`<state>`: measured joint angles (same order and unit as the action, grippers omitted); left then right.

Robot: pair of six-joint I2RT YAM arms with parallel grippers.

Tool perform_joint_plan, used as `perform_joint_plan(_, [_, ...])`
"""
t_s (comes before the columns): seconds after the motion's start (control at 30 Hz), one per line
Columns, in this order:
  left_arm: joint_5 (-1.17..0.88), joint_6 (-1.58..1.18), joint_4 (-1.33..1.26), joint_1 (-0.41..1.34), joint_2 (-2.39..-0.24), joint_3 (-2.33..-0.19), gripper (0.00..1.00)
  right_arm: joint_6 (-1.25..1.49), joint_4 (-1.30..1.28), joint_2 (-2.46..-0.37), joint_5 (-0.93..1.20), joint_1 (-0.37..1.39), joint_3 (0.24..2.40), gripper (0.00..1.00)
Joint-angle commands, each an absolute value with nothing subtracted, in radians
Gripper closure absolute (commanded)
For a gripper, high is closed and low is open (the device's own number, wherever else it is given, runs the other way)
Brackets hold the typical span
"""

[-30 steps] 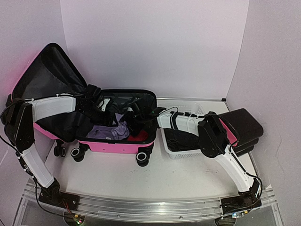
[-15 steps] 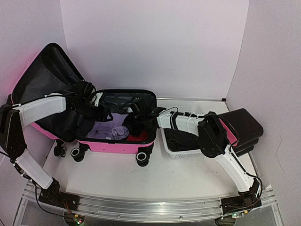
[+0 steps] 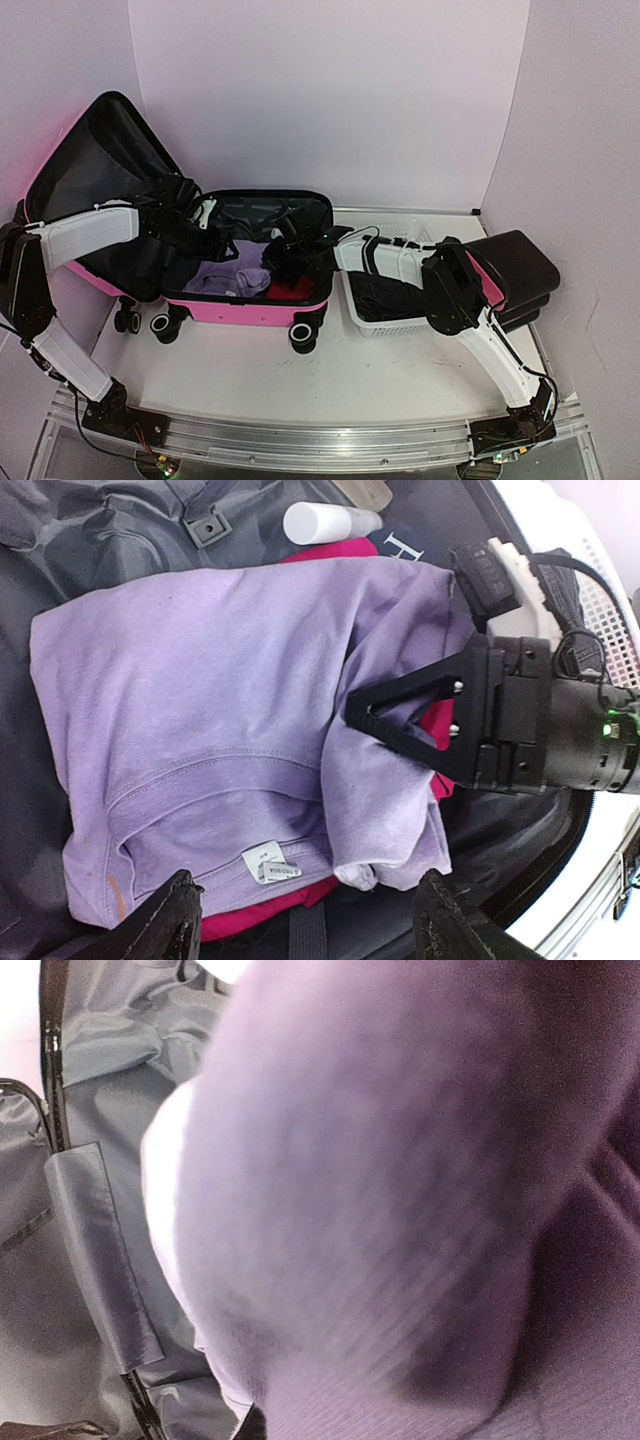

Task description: Open, take out, and arrange the luggage

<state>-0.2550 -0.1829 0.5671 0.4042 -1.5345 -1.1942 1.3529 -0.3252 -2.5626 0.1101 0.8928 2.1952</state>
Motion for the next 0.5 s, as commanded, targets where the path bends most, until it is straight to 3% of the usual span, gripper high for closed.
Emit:
perform_joint_plan(0.0, [-0.221, -0.195, 0.537, 0.388, -1.462, -1.179, 0.27, 1.309, -0.278, -2.489, 0.112, 0.898, 2.274, 1.0])
perform_joint_plan(0.47, [-0.297, -0.235, 0.534, 0.316, -1.396, -1.155, 0.26, 1.307, -0.231, -2.457, 0.131, 0.897, 2.301, 1.0])
